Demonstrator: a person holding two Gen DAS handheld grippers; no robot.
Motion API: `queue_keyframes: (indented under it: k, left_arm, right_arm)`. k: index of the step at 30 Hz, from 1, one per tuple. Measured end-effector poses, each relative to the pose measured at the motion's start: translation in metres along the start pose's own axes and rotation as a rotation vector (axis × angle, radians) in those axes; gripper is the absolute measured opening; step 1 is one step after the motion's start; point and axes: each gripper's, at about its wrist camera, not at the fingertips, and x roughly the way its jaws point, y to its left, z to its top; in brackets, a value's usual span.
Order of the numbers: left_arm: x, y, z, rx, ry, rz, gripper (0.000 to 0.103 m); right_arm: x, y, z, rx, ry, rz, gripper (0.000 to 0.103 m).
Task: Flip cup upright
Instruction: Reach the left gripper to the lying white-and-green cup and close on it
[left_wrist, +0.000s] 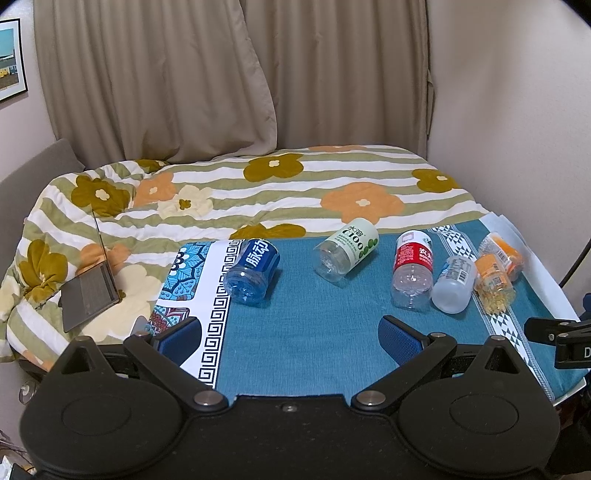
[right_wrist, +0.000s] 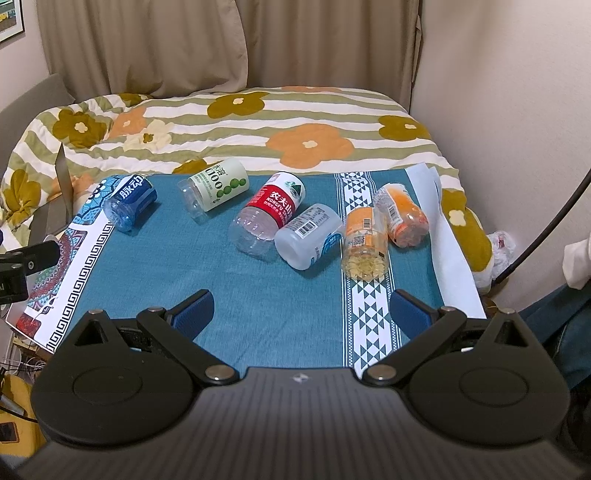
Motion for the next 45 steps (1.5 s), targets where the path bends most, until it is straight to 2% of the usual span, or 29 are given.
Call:
queue_keyframes:
  k: [8,13,16,22,30,40,45]
  left_arm:
    - [-0.001,-0.008,0.018,0.020,-0.011,0.009,0.103]
    - [0.015,-0.018,0.035,0.087,-0.007,0.024,0.103]
    - [0.028,-0.020,0.050,0.121,-0.006,-0.004,0.103]
    - [0.078,-0.029,0.084,0.226,0.025,-0.076,0.103]
    - [0.166,-0.046,0.117,0.400,0.097,-0.198,0.103]
    - [0.261,-0.069,0.122,0.571,0.228,-0.323,0.103]
    - [0.291,-0.075,0.116,0.592,0.293,-0.366,0.093]
  right_arm:
    - [-0.006,-0.010,0.005,-0.003,0.003,0.007,0.103]
    - [0.006,-0.022,0.012,-0.006,0.016,0.003,0.103]
    - [0.015,-0.025,0.019,0.016,0.030,-0.012,0.103]
    - [0.039,-0.028,0.032,0.088,0.054,-0.057,0.103]
    - [0.073,-0.021,0.041,0.217,0.113,-0.136,0.103]
    - [0.113,-0.012,0.035,0.357,0.188,-0.220,0.103]
    - [0.128,-0.010,0.028,0.402,0.226,-0.246,0.103]
